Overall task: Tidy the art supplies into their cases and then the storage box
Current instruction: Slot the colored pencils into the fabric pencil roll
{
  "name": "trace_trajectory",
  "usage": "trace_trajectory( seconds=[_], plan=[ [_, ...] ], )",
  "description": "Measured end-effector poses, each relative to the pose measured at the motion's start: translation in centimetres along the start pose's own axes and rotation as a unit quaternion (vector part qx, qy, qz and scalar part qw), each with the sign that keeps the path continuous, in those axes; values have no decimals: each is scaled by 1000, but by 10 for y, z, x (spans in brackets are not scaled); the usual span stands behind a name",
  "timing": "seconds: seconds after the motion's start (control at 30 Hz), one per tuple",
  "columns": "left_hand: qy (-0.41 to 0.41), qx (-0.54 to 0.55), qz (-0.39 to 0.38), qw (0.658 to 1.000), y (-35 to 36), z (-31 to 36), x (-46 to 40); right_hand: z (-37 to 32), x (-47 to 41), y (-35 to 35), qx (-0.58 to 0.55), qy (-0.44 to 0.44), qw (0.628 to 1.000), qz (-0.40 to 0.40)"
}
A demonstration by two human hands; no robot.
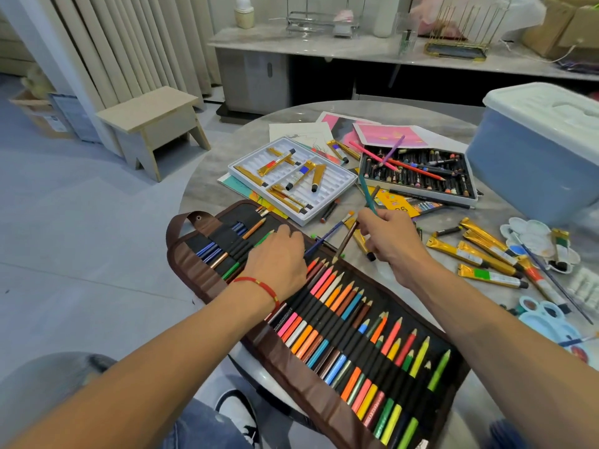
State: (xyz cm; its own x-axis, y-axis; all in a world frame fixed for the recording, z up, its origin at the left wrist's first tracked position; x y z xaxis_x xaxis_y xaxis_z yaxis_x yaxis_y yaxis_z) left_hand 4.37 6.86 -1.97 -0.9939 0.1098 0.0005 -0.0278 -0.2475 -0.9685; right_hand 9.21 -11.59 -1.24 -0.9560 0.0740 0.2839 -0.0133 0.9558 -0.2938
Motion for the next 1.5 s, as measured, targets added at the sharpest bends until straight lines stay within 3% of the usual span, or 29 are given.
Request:
trace_trajectory(
  seconds=[0.1, 0.17, 0.33, 0.5, 0.73, 0.87, 1.07, 1.23, 1.4, 1.5],
  plan=[
    [-13, 118, -33, 992, 0, 10, -1, -9, 5, 3, -2, -26, 999, -30],
    [24, 152, -55, 987, 1, 25, 3, -17, 8, 3, 19, -56, 997, -47],
    [37, 60, 58, 996, -11, -9, 10, -29, 10, 3, 171, -161, 968, -93],
    [81, 16, 96, 992, 7, -41, 32, -4, 10, 12, 265, -39, 916, -298],
    [100, 27, 70, 992, 22, -47, 36, -14, -4, 23, 317, -96, 882, -335],
    [111, 47, 73, 990, 22, -49, 36, -30, -15, 41, 385, -130, 843, -352],
    [122, 66, 91, 986, 23, -50, 39, -42, -31, 62, 459, -118, 793, -382],
    [127, 72, 101, 984, 22, -50, 39, -44, -49, 51, 527, -169, 803, -221],
    [124, 71, 101, 985, 22, -50, 39, -28, -56, 36, 371, -149, 904, -149],
    [118, 71, 96, 986, 20, -50, 40, -21, -51, 33, 326, -146, 929, -93]
  ],
)
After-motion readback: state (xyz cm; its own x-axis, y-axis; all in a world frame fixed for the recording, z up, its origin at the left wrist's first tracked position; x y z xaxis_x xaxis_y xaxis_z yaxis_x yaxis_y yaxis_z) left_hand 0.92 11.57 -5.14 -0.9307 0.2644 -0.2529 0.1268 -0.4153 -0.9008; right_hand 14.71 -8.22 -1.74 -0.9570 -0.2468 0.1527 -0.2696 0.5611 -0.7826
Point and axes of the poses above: each hand's wrist, its own x-axis away from the middle knuckle, its own y-axis out of the palm, z = x × y, the point moved 7 cm from there along -x, towards the middle knuckle, and after that the axes turned 4 degrees about y, right-handed, at the moved point
